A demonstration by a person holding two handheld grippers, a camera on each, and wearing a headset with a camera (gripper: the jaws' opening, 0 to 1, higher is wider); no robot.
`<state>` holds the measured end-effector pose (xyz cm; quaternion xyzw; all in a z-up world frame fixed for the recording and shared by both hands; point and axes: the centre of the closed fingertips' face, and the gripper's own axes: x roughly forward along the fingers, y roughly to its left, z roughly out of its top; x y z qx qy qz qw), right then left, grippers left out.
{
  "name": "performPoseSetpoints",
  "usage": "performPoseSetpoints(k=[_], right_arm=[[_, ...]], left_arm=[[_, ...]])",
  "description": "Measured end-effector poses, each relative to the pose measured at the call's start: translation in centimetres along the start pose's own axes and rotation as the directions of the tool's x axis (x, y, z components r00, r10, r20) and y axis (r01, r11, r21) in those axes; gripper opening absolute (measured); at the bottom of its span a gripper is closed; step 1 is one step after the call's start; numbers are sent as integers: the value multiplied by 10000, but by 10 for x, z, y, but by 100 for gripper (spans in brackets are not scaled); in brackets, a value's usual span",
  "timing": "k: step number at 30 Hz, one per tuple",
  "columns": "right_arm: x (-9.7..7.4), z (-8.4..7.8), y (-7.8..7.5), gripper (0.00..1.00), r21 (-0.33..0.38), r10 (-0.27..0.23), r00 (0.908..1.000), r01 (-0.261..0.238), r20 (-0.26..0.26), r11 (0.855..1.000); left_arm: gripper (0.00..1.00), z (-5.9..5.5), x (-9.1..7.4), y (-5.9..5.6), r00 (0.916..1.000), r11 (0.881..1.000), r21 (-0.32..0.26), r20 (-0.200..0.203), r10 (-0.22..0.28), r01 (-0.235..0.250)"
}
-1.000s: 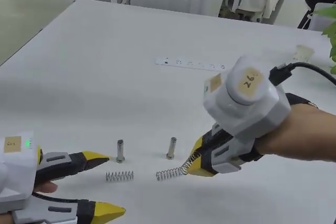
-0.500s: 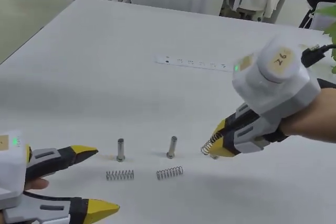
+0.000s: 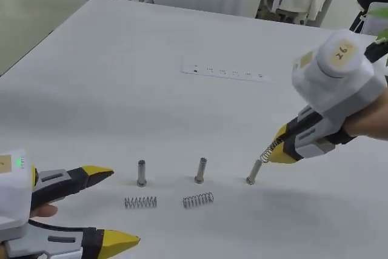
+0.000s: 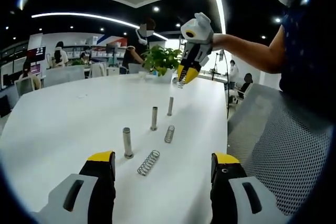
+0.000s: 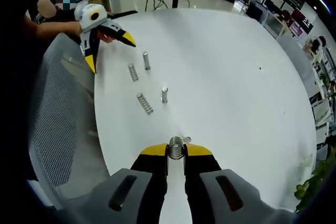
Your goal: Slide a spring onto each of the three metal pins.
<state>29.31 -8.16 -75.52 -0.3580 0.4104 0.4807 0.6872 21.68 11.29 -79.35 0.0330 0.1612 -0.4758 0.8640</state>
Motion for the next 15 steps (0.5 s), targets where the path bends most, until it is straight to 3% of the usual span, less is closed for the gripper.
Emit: performPoseSetpoints(k=[15], right_arm=[[19, -6, -13, 9, 0, 276, 9979, -277, -581, 9996]], left_arm=[[70, -1, 1, -2, 10000, 10000, -23, -38, -35, 35]])
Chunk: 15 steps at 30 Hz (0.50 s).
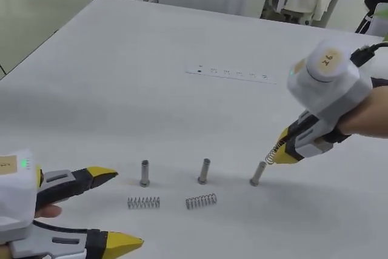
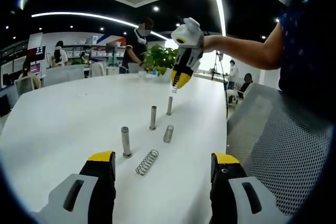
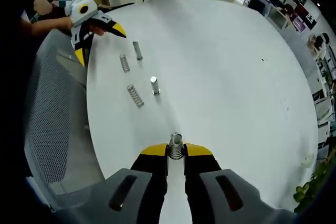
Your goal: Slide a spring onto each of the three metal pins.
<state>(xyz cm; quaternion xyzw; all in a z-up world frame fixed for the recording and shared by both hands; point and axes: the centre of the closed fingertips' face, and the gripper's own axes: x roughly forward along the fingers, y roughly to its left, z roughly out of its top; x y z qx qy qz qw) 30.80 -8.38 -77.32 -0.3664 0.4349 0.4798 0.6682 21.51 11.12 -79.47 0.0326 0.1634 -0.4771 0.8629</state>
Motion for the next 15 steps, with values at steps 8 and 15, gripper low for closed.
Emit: performPoseSetpoints(k=[8, 15], right_arm=[[7, 2, 0, 9, -108, 181, 9996, -183, -195, 9998], [12, 1, -2, 9, -137, 247, 9991, -252, -354, 9996]], left_arm=[[69, 0, -1, 2, 10000, 10000, -17, 23, 35, -35], [68, 0, -1, 1, 10000, 10000, -13, 61, 10, -10]])
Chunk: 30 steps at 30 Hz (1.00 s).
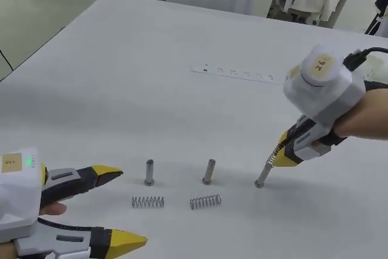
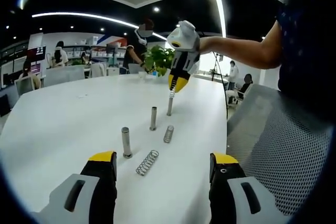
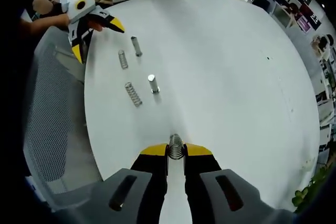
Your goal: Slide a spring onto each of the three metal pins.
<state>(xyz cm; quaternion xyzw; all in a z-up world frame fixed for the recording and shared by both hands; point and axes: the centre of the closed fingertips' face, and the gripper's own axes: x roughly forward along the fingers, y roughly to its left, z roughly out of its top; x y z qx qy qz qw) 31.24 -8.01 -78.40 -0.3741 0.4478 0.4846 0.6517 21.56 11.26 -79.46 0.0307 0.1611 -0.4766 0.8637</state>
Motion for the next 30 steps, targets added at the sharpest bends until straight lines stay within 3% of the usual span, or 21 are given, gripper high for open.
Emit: performPoseSetpoints(k=[14, 30], right_arm=[[16, -4, 0, 9, -34, 232, 9991, -233, -343, 9997], [53, -18, 1, 9, 168, 372, 9952, -358, -900, 9992]], left_arm=[[67, 0, 0, 0, 10000, 10000, 14, 14, -1, 1], [66, -1, -1, 0, 10000, 10000, 17, -22, -8, 8]])
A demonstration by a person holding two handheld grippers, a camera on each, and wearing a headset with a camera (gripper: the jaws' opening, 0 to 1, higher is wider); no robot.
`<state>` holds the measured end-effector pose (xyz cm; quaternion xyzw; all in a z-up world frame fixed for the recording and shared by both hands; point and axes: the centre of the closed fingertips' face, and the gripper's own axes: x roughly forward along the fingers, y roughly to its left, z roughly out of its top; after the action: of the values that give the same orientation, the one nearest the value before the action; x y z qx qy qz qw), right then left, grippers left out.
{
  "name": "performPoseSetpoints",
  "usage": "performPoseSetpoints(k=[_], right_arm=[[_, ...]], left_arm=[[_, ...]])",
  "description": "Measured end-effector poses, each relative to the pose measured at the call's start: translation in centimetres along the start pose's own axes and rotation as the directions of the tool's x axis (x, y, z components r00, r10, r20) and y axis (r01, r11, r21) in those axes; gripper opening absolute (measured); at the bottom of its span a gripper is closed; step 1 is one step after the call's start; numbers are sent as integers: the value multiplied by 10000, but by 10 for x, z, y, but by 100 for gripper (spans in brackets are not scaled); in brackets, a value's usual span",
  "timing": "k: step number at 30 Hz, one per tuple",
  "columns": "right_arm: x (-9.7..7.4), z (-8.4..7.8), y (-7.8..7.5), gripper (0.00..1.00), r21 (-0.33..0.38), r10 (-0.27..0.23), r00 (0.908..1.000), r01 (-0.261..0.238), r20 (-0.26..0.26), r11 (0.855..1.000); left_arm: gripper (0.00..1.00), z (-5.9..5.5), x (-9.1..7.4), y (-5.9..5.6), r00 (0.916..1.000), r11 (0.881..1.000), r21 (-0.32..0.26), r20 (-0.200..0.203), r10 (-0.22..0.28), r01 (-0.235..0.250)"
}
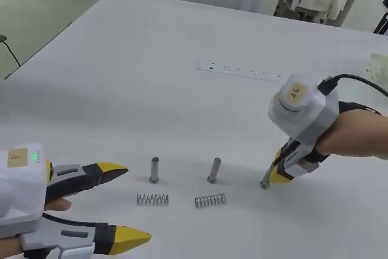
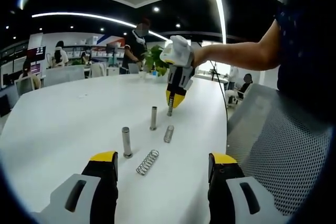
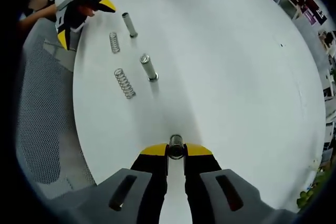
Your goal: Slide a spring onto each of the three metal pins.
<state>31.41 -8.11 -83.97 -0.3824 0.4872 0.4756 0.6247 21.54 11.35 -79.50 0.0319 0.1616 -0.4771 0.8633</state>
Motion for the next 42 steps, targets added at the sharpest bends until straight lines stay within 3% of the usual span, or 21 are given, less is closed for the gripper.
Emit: performPoseSetpoints(k=[16, 25, 42], right_arm=[[7, -2, -1, 10, 143, 74, 10000, -74, 50, 9999], [8, -4, 0, 15, 197, 21, 10000, -23, 88, 9998], [3, -24, 6, 15, 595, -50, 9999, 44, 95, 9982]], left_arm=[[65, 1, 1, -2, 10000, 10000, 16, -2, -49, 49], [65, 0, 1, -2, 10000, 10000, 41, -28, -80, 80], [65, 2, 3, -6, 9999, 9998, 75, -15, -165, 165]])
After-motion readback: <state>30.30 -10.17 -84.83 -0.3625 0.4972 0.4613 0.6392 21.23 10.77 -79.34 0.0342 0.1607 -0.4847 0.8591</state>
